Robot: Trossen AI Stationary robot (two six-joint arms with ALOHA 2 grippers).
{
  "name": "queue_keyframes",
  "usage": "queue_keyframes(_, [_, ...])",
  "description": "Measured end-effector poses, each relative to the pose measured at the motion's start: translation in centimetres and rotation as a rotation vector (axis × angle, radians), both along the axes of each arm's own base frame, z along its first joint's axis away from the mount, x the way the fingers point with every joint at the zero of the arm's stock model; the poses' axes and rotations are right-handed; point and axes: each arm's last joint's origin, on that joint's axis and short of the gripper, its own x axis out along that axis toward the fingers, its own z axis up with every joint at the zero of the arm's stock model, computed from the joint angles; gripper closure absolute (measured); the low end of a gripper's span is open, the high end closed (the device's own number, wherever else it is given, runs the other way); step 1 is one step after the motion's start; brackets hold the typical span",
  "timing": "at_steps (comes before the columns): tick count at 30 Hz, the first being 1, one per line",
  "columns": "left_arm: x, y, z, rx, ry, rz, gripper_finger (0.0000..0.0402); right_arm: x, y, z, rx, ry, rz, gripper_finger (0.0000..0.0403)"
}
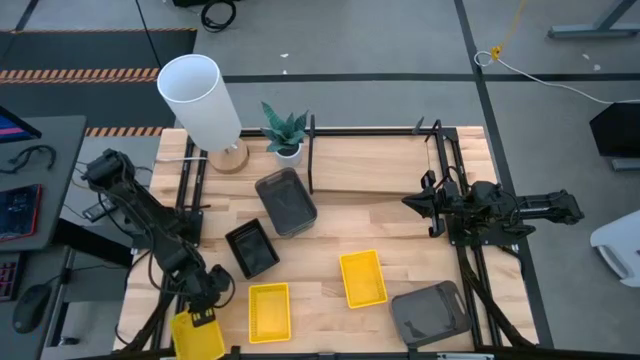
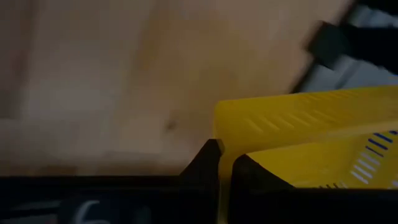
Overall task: Stack baskets on shelf by color
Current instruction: Stack the left yellow bin into the center yellow bin
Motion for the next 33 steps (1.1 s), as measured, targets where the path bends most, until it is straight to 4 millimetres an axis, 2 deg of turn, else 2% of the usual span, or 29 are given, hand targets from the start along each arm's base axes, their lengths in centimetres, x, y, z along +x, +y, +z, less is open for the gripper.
queue_keyframes(6, [2.0, -0.4, 3.2, -0.094, -0.123, -0.035, 0.0395, 0.0, 0.0, 0.0, 0.000, 0.000, 0.001, 0.0384])
queue_keyframes(11, [4.3, 0.3, 5.5, -0.102, -0.233, 0.053, 0.0395, 0.0, 0.0, 0.0, 0.000, 0.000, 0.000, 0.0384])
queue_keyframes(14, [5.5, 1.0, 7.1, -0.044, -0.319, 0.089, 0.0395, 0.0, 0.0, 0.0, 0.000, 0.000, 0.000, 0.0384])
queue_keyframes(21, [7.7, 2.4, 10.9, 0.231, -0.485, 0.082, 0.0395, 0.0, 0.0, 0.0, 0.000, 0.000, 0.001, 0.0384])
queue_keyframes(27, [10.8, 2.1, 11.0, 0.364, -0.530, 0.003, 0.0395, 0.0, 0.0, 0.0, 0.000, 0.000, 0.000, 0.0384])
queue_keyframes(33, [13.1, 0.9, 8.7, 0.431, -0.484, -0.100, 0.0395, 0.0, 0.0, 0.0, 0.000, 0.000, 0.000, 0.0384])
